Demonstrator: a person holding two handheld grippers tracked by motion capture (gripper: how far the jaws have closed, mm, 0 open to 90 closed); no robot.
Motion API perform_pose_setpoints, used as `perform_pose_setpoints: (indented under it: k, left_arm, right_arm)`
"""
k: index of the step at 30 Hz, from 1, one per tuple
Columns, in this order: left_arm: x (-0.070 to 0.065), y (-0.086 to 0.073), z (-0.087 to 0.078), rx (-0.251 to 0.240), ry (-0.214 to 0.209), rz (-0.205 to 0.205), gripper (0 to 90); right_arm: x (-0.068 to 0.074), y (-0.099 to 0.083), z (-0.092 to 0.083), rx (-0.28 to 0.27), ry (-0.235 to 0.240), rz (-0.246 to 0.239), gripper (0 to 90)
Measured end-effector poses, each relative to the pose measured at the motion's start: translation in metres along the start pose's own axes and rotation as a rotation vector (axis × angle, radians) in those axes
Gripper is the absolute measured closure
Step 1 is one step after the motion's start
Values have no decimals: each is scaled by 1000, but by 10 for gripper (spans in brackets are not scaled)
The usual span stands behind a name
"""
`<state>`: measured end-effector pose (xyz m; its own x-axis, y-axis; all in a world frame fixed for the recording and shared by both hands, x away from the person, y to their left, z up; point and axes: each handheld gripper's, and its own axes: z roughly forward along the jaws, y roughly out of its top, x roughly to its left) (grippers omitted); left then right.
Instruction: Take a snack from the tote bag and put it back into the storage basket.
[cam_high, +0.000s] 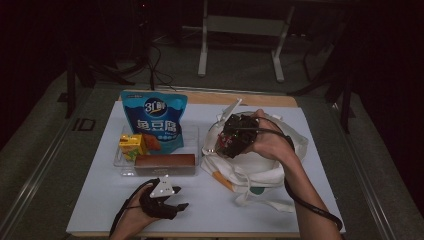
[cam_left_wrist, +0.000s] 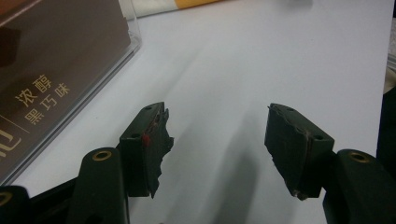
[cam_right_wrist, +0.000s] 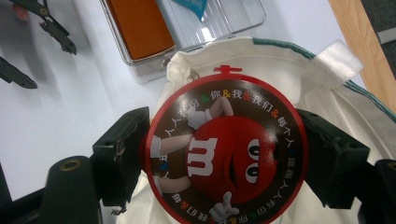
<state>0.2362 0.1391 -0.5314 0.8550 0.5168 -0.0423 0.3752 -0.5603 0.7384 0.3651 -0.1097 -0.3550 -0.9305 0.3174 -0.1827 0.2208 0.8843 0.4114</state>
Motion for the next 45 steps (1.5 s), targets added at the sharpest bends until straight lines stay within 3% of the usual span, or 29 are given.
perform_pose_setpoints:
  k: [45]
  left_arm:
    - [0, -1, 1, 2, -3, -3, 388]
  right_arm:
    - [24, 71, 6, -84, 60, -113, 237]
